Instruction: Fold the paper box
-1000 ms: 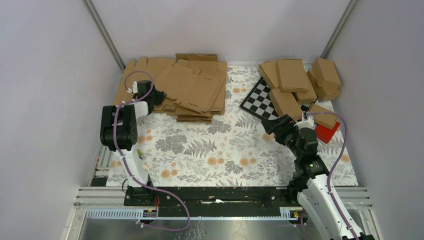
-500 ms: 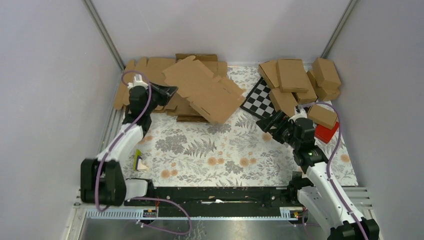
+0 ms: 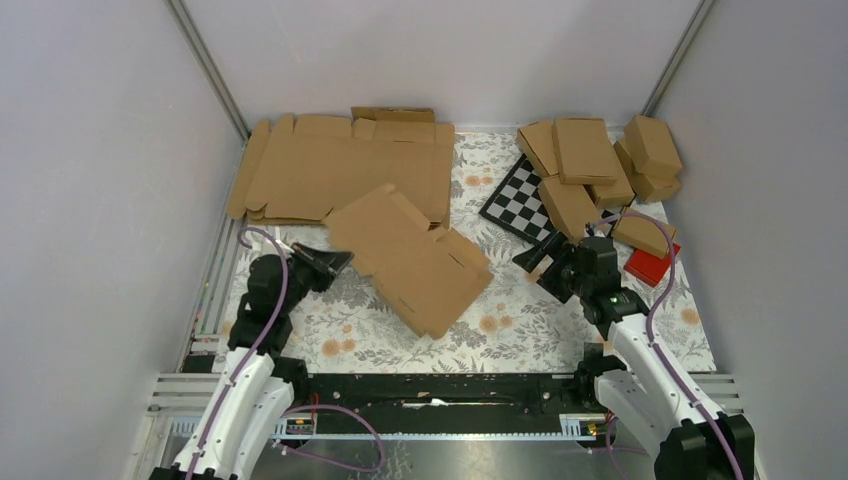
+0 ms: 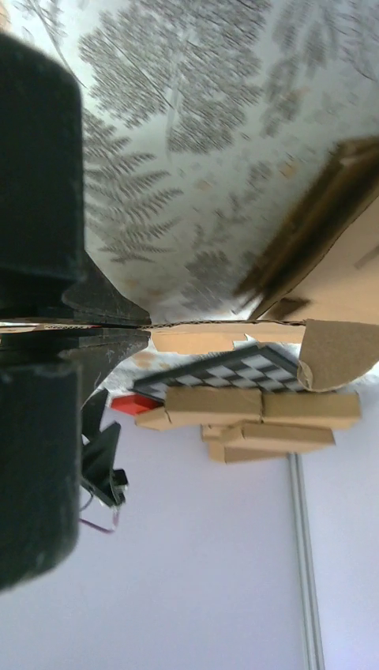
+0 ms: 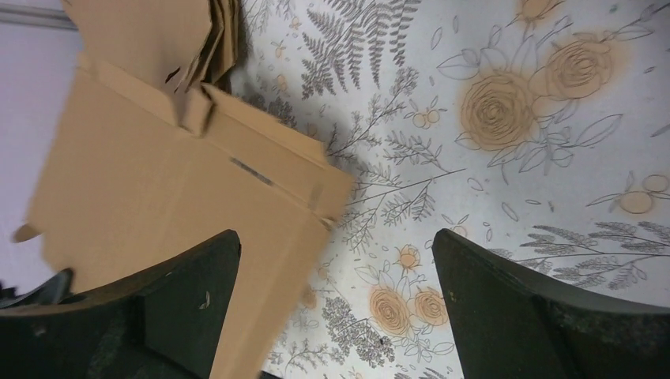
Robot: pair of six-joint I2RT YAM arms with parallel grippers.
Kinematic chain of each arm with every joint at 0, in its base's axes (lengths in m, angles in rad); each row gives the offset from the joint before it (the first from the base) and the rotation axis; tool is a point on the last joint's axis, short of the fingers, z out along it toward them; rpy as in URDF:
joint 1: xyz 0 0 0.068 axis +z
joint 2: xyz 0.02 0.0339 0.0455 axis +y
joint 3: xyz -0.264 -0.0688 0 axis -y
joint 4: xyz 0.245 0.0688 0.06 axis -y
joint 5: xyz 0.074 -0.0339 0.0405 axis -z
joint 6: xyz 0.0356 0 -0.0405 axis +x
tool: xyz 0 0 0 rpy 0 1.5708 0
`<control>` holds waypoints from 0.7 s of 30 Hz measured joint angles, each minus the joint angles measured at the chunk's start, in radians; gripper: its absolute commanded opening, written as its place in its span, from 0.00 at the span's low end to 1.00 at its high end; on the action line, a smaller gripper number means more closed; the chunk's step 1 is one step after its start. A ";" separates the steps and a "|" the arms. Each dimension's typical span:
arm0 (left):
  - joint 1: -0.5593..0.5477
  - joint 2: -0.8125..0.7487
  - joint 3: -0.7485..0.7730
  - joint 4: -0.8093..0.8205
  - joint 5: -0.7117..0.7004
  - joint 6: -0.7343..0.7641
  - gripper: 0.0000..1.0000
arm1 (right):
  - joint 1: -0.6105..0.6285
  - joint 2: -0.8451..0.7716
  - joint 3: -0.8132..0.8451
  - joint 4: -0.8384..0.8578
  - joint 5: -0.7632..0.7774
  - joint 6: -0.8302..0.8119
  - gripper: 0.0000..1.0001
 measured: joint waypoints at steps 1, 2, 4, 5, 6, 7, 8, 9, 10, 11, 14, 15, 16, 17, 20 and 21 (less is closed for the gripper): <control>-0.007 -0.016 -0.020 -0.022 -0.002 0.000 0.00 | 0.000 -0.002 -0.009 0.013 -0.017 0.006 0.99; -0.014 -0.024 -0.034 -0.040 -0.004 0.000 0.00 | 0.000 -0.006 -0.026 0.038 -0.044 0.014 0.99; -0.025 -0.031 -0.048 -0.073 -0.006 0.000 0.00 | 0.000 -0.013 -0.074 0.114 -0.114 0.036 0.99; -0.027 -0.030 -0.051 -0.082 -0.009 0.000 0.00 | 0.000 -0.013 -0.104 0.165 -0.154 0.048 0.99; -0.028 -0.024 -0.052 -0.084 -0.013 0.000 0.00 | 0.000 -0.006 -0.134 0.215 -0.197 0.063 0.99; -0.030 -0.019 -0.052 -0.082 -0.014 0.001 0.00 | 0.000 0.007 -0.159 0.255 -0.232 0.078 0.99; -0.031 -0.009 -0.052 -0.082 -0.017 0.003 0.00 | 0.001 0.024 -0.174 0.280 -0.256 0.092 0.99; -0.033 -0.002 -0.052 -0.082 -0.019 0.005 0.00 | 0.001 0.042 -0.182 0.294 -0.276 0.105 0.99; -0.035 0.005 -0.052 -0.081 -0.022 0.009 0.00 | 0.001 0.059 -0.185 0.301 -0.288 0.119 0.99; -0.039 0.011 -0.052 -0.082 -0.027 0.010 0.00 | 0.001 0.065 -0.185 0.304 -0.292 0.131 0.99; -0.054 0.024 -0.054 -0.078 -0.047 0.008 0.00 | 0.015 0.054 -0.185 0.304 -0.276 0.167 0.99; -0.060 0.023 -0.057 -0.072 -0.051 0.007 0.00 | 0.036 0.045 -0.184 0.300 -0.256 0.179 0.99; -0.068 0.023 -0.065 -0.057 -0.056 0.003 0.00 | 0.072 0.039 -0.182 0.290 -0.225 0.188 0.99; -0.076 0.023 -0.074 -0.045 -0.061 -0.003 0.00 | 0.110 0.039 -0.180 0.284 -0.204 0.200 0.99; -0.108 0.041 -0.093 -0.018 -0.082 -0.017 0.00 | 0.239 0.079 -0.163 0.263 -0.140 0.252 0.99; -0.120 0.050 -0.093 -0.013 -0.091 -0.018 0.00 | 0.270 0.097 -0.161 0.263 -0.124 0.274 0.99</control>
